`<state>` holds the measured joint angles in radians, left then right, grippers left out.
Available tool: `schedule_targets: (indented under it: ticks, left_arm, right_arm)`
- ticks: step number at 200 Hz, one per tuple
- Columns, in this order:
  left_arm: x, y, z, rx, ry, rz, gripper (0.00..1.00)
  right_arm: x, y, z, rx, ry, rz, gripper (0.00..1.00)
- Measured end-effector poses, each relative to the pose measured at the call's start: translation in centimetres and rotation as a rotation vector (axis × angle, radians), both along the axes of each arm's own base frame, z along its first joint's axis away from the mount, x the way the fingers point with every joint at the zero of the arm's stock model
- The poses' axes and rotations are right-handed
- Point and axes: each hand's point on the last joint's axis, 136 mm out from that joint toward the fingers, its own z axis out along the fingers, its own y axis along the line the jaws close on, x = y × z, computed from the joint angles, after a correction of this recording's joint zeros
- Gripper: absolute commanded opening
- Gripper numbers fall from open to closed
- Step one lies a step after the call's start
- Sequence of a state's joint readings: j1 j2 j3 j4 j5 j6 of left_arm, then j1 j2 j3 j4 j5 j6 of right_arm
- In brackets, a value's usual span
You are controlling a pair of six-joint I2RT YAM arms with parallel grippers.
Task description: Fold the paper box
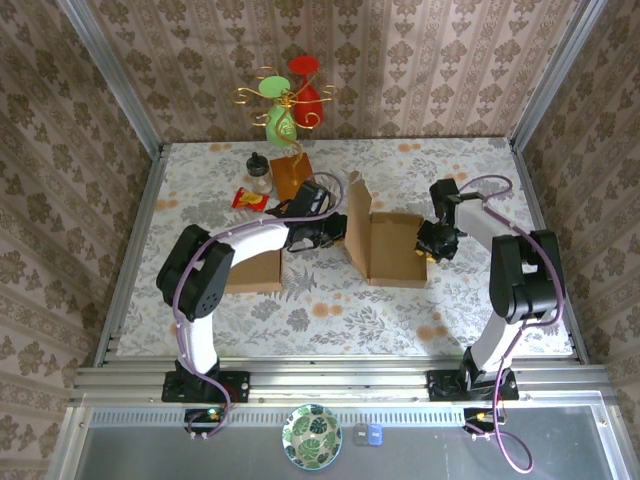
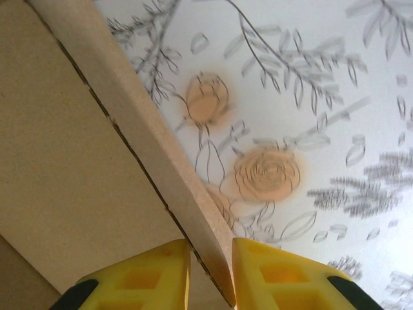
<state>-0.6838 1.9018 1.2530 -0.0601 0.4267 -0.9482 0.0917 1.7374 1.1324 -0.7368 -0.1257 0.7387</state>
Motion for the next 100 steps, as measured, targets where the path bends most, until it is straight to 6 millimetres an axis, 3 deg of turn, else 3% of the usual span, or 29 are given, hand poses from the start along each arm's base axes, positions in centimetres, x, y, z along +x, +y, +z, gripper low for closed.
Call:
schedule_targets:
  ticks: [36, 100]
  left_arm:
    - [1.3, -1.0, 1.4, -0.043, -0.018, -0.018, 0.35]
    - [3.0, -1.5, -0.1, -0.056, 0.012, -0.035, 0.35]
  right_arm:
    - [-1.5, 1.7, 0.4, 0.034, 0.011, -0.160, 0.25]
    - [-5.3, 4.6, -0.3, 0.112, 0.060, -0.482, 0.29]
